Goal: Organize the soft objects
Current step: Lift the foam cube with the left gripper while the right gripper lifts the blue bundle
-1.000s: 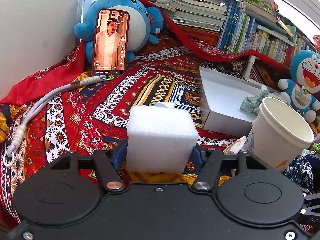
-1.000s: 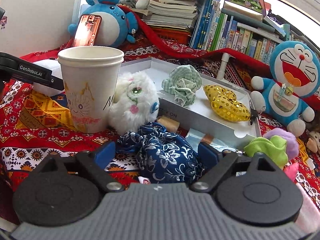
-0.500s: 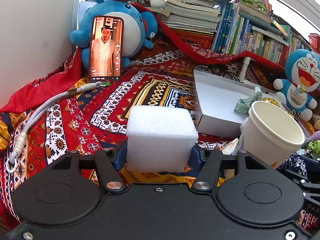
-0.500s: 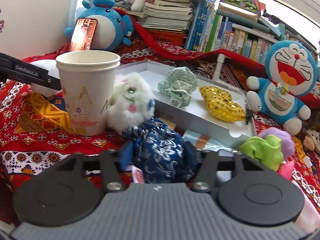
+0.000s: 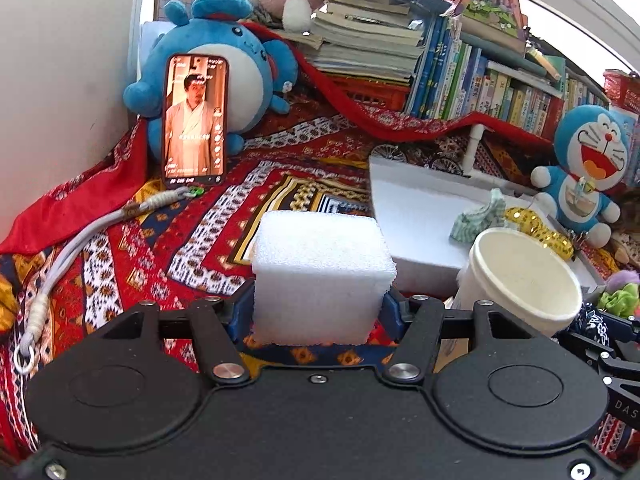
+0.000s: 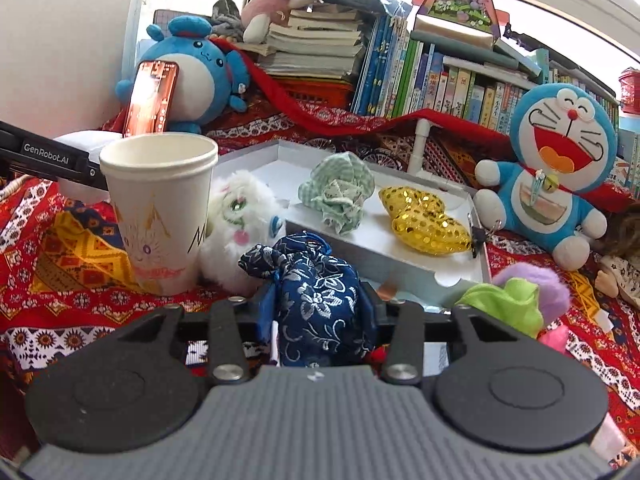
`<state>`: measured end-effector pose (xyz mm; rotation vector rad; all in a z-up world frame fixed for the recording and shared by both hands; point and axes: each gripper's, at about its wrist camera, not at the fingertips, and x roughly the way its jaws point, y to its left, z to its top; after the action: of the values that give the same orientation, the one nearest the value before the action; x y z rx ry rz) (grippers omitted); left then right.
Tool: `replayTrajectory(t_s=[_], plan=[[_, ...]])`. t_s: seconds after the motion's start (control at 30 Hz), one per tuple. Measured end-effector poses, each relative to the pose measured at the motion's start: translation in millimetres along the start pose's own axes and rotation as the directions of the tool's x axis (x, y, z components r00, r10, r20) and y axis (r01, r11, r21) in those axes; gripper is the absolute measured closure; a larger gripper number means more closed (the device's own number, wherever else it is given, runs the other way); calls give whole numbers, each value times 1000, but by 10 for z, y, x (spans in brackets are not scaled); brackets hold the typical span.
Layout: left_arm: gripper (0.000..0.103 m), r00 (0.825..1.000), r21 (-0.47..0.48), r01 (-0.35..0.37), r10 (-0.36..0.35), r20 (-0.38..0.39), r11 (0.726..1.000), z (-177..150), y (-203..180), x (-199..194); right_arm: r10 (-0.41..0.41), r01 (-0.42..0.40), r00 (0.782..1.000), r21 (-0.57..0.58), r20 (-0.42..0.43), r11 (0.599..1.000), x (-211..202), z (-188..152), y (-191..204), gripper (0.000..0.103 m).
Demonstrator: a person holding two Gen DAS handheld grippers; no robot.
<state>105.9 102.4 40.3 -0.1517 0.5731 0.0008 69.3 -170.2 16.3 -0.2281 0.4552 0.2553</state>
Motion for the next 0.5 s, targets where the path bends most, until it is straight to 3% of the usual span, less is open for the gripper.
replayTrajectory(t_s=[0.17, 0.5], plan=[[44, 999, 24, 26, -26, 24, 999, 170, -49, -35, -6, 6, 1000, 13, 30, 1000, -56, 75, -41, 56], [44, 989, 40, 145, -146, 19, 989, 613, -193, -46, -67, 62, 995, 61, 74, 996, -98, 233, -264, 56]])
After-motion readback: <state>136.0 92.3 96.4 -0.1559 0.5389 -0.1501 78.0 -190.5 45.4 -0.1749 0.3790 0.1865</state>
